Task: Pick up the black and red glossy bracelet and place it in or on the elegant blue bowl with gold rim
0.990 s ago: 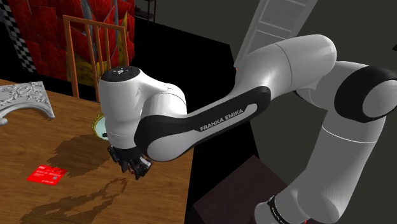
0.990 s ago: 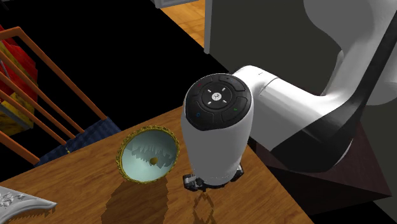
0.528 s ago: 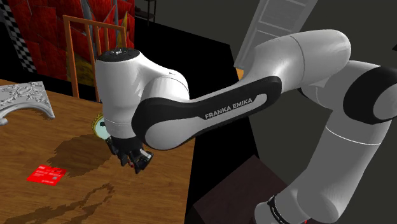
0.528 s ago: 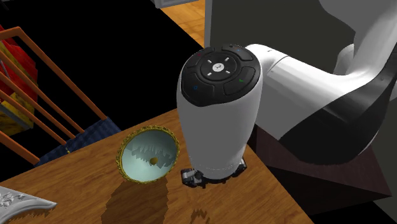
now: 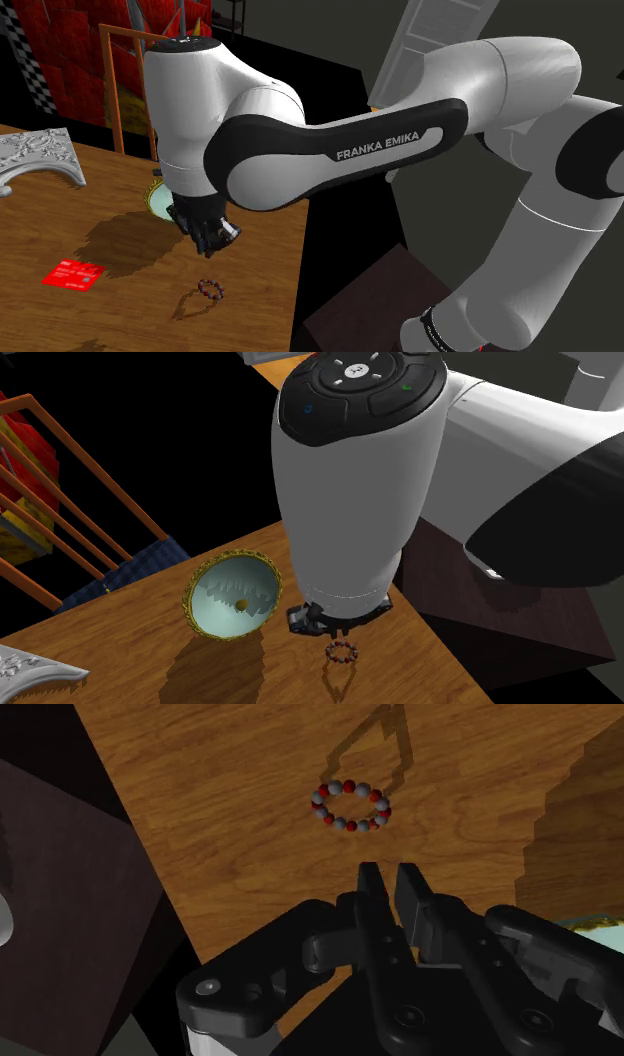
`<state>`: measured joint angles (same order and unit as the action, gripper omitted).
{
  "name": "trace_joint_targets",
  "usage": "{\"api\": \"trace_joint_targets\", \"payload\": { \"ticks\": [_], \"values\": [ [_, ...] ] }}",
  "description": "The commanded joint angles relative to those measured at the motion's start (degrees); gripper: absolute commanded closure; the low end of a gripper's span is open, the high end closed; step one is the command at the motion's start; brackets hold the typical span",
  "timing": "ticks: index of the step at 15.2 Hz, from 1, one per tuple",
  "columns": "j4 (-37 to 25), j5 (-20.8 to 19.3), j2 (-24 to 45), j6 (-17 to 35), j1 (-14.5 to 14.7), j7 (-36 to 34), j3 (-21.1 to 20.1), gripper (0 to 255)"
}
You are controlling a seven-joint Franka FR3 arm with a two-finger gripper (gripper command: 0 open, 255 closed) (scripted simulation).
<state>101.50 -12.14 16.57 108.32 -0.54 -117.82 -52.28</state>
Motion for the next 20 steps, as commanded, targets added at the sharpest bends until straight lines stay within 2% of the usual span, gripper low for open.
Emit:
{"api": "trace_joint_targets", "payload": {
  "ticks": [1,3,4,5,7,9,13,14,20],
  "values": [
    [-1.11,0.42,-0.42,-1.39,-0.10,0.28,-0.18,255],
    [-2.28,0.80,-0.81,-2.79,-0.17,0.52,-0.36,255],
    [-1.29,0.67,-0.75,-1.76,-0.25,0.43,-0.28,255],
    [-1.29,0.67,-0.75,-1.76,-0.25,0.43,-0.28,0],
    [7.67,4.86,-5.46,7.63,-4.17,1.77,-1.15,0],
    [15.53,8.87,-9.09,16.70,-6.80,3.21,-1.68,0],
    [28.40,14.77,-11.96,34.61,-8.91,4.95,-1.92,0],
    [29.60,15.10,-11.86,36.62,-8.93,4.94,-1.86,0],
    [29.63,6.64,-5.68,40.64,-6.00,-1.01,0.94,0]
  ]
}}
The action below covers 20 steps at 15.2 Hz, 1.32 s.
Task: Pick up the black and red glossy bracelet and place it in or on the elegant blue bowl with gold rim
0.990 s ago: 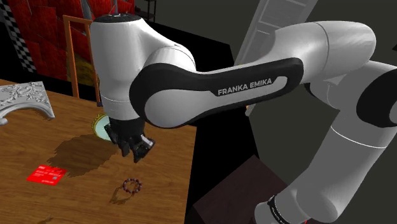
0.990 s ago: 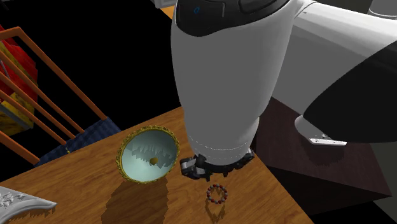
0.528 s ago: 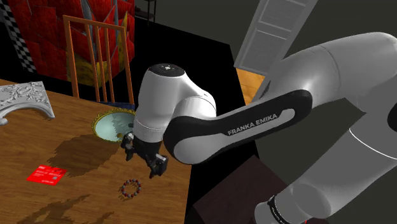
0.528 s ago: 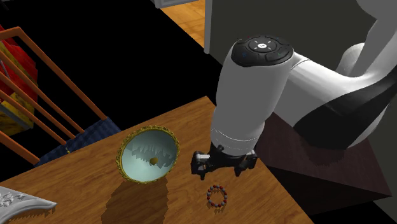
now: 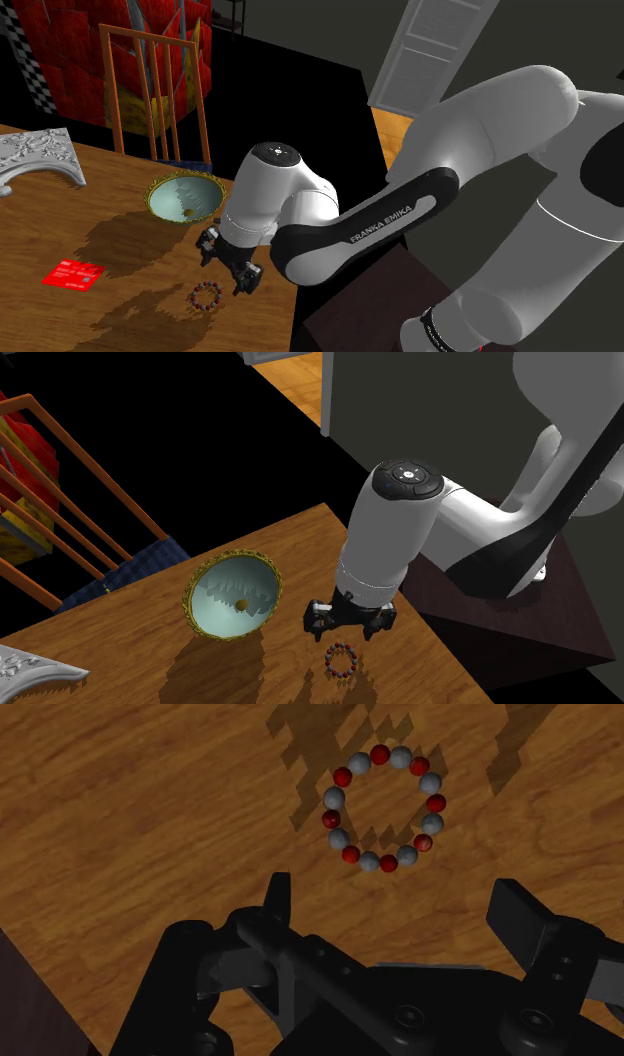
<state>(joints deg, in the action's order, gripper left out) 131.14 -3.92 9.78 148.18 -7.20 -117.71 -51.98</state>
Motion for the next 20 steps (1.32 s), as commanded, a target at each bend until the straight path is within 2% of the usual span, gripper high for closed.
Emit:
{"api": "trace_joint_targets", "payload": {
  "ticks": [1,9,10,19,20],
  "values": [
    [-0.07,-2.91,2.07,1.38,1.32,-2.06,1.33,0],
    [-0.11,-3.59,2.59,1.71,1.79,-2.55,1.81,0],
    [-0.11,-3.59,2.59,1.71,1.79,-2.55,1.81,255],
    [-0.11,-3.61,2.60,1.72,1.80,-2.55,1.82,255],
    [-0.26,-2.56,1.84,1.05,1.28,-1.87,1.21,255]
  ]
}}
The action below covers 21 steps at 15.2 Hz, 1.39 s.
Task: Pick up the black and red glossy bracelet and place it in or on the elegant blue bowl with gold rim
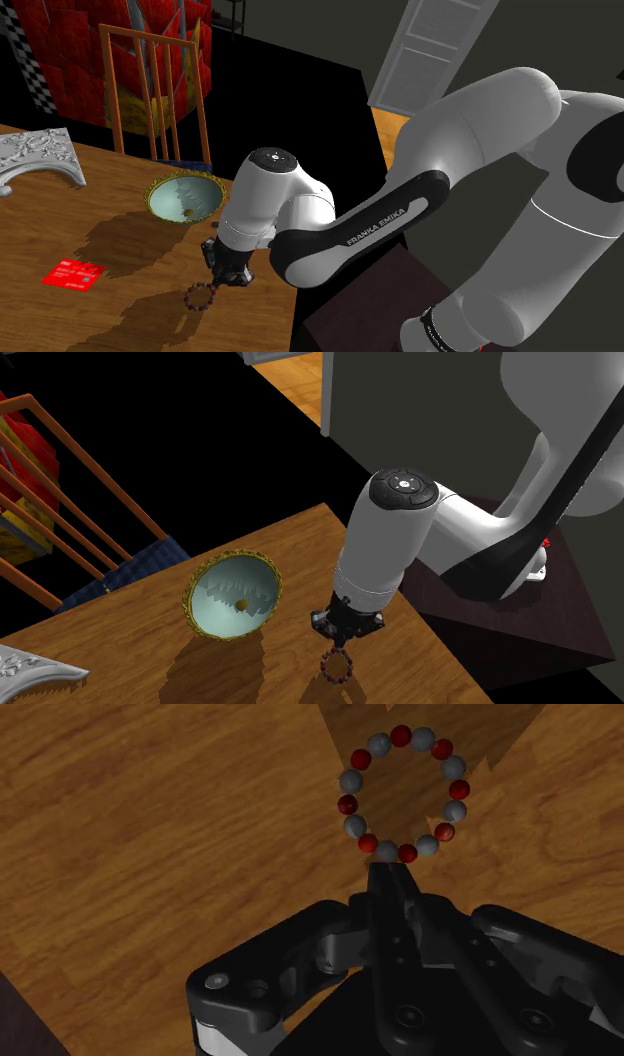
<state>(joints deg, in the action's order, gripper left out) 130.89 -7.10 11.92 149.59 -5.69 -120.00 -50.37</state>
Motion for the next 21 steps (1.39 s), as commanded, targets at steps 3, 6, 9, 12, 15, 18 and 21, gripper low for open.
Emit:
{"api": "trace_joint_targets", "payload": {
  "ticks": [3,6,9,12,15,18,21],
  "values": [
    [-2.75,-1.00,0.98,-3.34,1.62,-2.13,0.34,0],
    [-11.97,-4.03,5.16,-13.43,6.90,-8.10,1.56,0],
    [-16.28,-5.78,8.01,-17.27,9.82,-10.78,2.57,0],
    [-15.91,-7.46,9.74,-15.58,10.93,-11.88,3.65,0],
    [-15.62,-9.47,11.84,-13.63,12.30,-13.20,5.04,0],
    [-15.62,-9.46,11.83,-13.63,12.31,-13.19,5.05,0],
    [-15.62,-9.46,11.83,-13.63,12.31,-13.19,5.05,0]
  ]
}}
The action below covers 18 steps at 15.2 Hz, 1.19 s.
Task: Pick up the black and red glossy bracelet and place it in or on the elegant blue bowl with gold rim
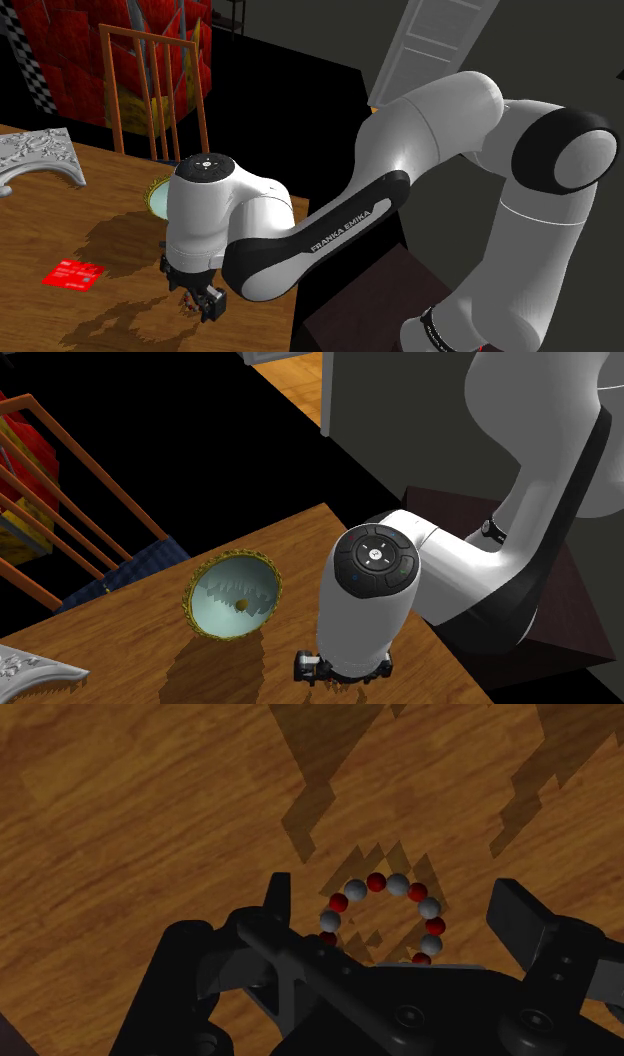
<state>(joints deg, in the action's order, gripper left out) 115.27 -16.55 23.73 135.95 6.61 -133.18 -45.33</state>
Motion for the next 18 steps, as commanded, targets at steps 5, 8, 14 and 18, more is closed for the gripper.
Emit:
{"api": "trace_joint_targets", "payload": {
  "ticks": [5,8,14,18],
  "values": [
    [0.00,-0.01,0.01,0.01,0.01,0.00,0.00,255],
    [-0.02,-0.02,0.02,0.00,0.02,-0.02,0.01,255],
    [-0.34,1.00,-1.02,-1.15,-0.59,0.57,-0.73,255],
    [-1.18,2.98,-3.02,-3.53,-1.71,1.70,-2.10,255]
  ]
}}
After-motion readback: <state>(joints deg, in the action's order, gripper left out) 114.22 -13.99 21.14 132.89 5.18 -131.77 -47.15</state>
